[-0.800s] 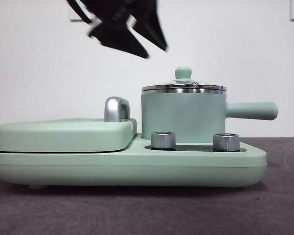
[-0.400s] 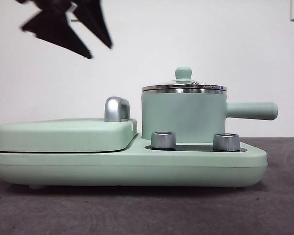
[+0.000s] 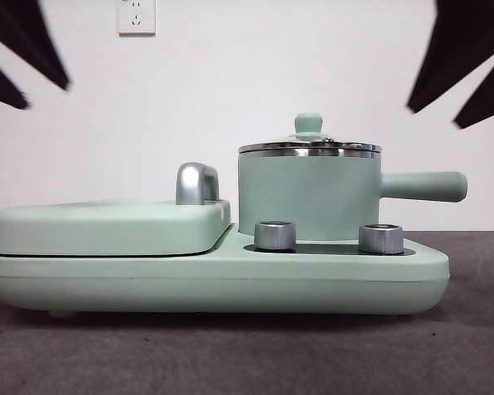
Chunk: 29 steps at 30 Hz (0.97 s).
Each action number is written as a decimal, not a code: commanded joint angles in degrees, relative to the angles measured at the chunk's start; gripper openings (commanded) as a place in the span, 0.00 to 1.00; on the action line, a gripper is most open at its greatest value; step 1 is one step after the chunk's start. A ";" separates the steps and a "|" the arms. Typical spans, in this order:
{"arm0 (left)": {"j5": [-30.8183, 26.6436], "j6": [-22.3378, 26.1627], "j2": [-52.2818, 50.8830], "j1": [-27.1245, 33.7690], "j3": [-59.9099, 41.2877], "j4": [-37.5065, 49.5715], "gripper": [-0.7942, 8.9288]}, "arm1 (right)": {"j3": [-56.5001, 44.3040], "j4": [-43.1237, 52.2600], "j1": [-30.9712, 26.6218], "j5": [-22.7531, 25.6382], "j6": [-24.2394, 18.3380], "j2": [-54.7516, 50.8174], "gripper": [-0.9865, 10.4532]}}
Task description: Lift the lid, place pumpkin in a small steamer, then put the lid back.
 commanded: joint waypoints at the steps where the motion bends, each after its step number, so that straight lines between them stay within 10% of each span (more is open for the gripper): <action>1: -0.55 -1.07 -2.47 0.72 0.04 -2.03 0.34 | 0.50 1.86 0.33 -0.85 -0.46 2.69 0.38; 8: -0.63 1.29 -4.70 1.60 0.04 -3.72 0.33 | 0.50 3.26 0.33 -1.92 -1.49 4.35 0.36; 10: -0.57 1.53 -4.70 1.60 0.04 -3.96 0.05 | 0.52 3.10 0.33 -2.01 -1.75 3.96 0.14; 29: -0.09 1.84 -5.44 1.44 0.07 -3.61 0.09 | 0.52 4.59 0.33 -4.42 -1.92 3.67 0.10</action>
